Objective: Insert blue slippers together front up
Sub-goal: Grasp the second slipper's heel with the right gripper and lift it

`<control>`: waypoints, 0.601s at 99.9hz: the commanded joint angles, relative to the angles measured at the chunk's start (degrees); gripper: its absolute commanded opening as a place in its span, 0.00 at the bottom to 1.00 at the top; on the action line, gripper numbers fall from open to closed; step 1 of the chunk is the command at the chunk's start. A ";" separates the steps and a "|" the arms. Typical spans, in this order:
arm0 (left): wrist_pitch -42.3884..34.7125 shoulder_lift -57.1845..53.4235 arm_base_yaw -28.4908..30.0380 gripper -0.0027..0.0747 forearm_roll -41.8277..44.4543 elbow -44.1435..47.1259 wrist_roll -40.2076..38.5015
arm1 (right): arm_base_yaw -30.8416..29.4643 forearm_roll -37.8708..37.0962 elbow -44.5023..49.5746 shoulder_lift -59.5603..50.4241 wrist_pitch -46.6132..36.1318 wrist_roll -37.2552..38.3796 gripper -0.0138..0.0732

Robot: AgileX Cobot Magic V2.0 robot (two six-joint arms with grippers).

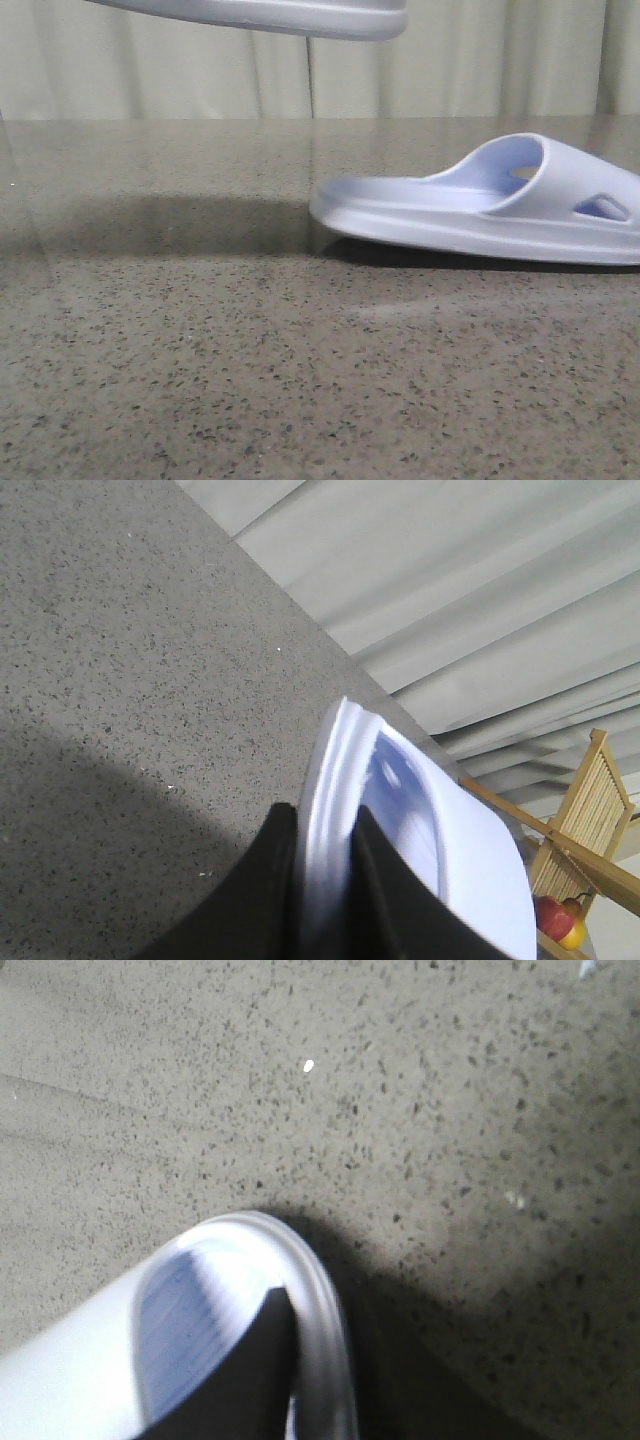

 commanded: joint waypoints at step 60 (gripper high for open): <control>-0.35 -0.64 -0.46 0.06 -5.53 -1.44 -0.02 | 0.11 -4.62 -8.16 -9.72 -8.41 -0.87 0.04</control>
